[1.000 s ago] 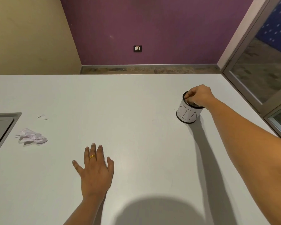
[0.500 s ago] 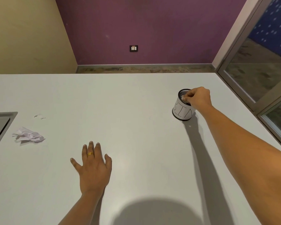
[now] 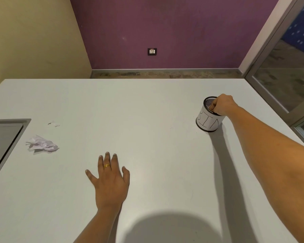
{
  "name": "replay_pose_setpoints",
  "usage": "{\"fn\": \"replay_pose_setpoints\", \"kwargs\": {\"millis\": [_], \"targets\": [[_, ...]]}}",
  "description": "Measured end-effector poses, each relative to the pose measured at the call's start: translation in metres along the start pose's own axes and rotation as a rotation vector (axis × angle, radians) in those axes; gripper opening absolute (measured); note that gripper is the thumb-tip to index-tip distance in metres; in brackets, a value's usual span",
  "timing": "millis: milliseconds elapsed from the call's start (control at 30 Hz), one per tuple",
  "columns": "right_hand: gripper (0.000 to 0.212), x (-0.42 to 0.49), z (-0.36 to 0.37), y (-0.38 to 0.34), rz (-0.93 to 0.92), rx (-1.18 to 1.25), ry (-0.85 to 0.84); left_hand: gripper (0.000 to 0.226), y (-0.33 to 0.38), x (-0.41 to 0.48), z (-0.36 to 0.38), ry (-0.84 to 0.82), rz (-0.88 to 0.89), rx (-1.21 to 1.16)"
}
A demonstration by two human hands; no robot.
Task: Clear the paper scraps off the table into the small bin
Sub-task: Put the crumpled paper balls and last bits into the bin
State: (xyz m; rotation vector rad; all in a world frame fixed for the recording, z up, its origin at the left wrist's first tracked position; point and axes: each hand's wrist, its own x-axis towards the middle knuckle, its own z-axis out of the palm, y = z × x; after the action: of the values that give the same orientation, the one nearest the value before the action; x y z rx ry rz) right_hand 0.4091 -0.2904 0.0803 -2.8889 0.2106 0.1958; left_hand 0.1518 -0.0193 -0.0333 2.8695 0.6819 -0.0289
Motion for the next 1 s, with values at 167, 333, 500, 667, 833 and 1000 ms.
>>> {"fn": "replay_pose_setpoints", "kwargs": {"millis": [167, 333, 500, 667, 833, 1000], "targets": [[0.036, 0.006, 0.000, -0.004, 0.003, -0.120, -0.078, 0.065, 0.001, 0.000, 0.000, 0.001, 0.006, 0.000], [0.037, 0.009, 0.002, -0.006, 0.021, -0.159, -0.097, 0.069, 0.001, 0.000, -0.002, 0.006, 0.016, 0.008], [0.034, 0.009, 0.000, -0.003, -0.009, -0.135, -0.111, 0.071, 0.001, 0.000, -0.001, 0.000, 0.018, 0.007], [0.030, 0.006, -0.003, -0.002, -0.030, -0.080, -0.126, 0.070, 0.002, 0.000, -0.002, -0.002, 0.023, -0.004], [0.027, 0.001, -0.004, 0.000, -0.065, -0.046, -0.115, 0.074, 0.001, 0.000, -0.001, 0.000, 0.017, -0.009], [0.022, -0.004, -0.008, 0.004, -0.043, 0.072, -0.020, 0.072, 0.001, 0.000, 0.000, 0.002, 0.016, -0.004]]}}
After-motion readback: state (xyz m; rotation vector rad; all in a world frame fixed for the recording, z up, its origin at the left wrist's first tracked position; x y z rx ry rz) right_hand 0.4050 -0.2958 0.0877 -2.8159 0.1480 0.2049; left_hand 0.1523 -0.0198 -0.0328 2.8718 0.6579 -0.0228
